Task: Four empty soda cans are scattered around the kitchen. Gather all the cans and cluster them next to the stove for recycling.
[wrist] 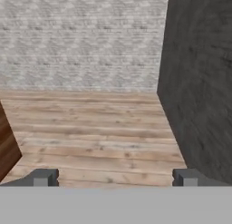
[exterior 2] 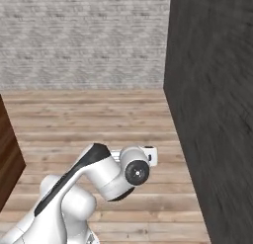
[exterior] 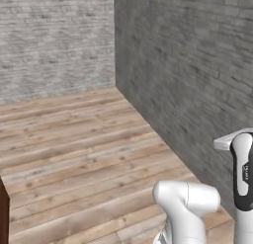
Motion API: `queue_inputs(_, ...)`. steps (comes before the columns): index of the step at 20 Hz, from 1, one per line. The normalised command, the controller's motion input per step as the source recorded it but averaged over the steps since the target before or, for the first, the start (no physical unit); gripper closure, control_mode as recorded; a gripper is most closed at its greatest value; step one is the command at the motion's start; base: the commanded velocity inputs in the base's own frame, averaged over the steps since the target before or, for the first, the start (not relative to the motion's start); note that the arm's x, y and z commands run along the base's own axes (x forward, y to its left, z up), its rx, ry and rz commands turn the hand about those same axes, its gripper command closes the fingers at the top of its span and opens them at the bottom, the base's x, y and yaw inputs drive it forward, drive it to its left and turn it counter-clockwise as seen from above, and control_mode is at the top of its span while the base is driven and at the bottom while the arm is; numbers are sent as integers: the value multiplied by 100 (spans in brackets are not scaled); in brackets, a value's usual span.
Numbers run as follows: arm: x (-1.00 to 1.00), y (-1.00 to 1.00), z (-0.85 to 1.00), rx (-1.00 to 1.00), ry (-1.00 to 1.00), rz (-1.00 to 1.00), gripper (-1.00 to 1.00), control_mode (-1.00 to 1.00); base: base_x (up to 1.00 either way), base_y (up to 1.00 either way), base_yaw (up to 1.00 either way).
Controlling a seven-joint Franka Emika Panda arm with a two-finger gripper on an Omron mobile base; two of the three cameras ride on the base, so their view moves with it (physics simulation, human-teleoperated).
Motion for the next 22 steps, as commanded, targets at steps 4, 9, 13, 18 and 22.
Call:
queue_inputs(4,0,0,0,0,0,0,-100,100,100,35,0)
queue_inputs(9,0,0,0,0,0,0,-100,100,100,35,0)
queue_inputs(13,0,0,0,0,0,0,-100,100,100,31,1)
queue_inputs(18,0,0,0,0,0,0,-100,100,100,27,3)
queue_inputs(22,0,0,0,0,0,0,-100,100,100,14,11)
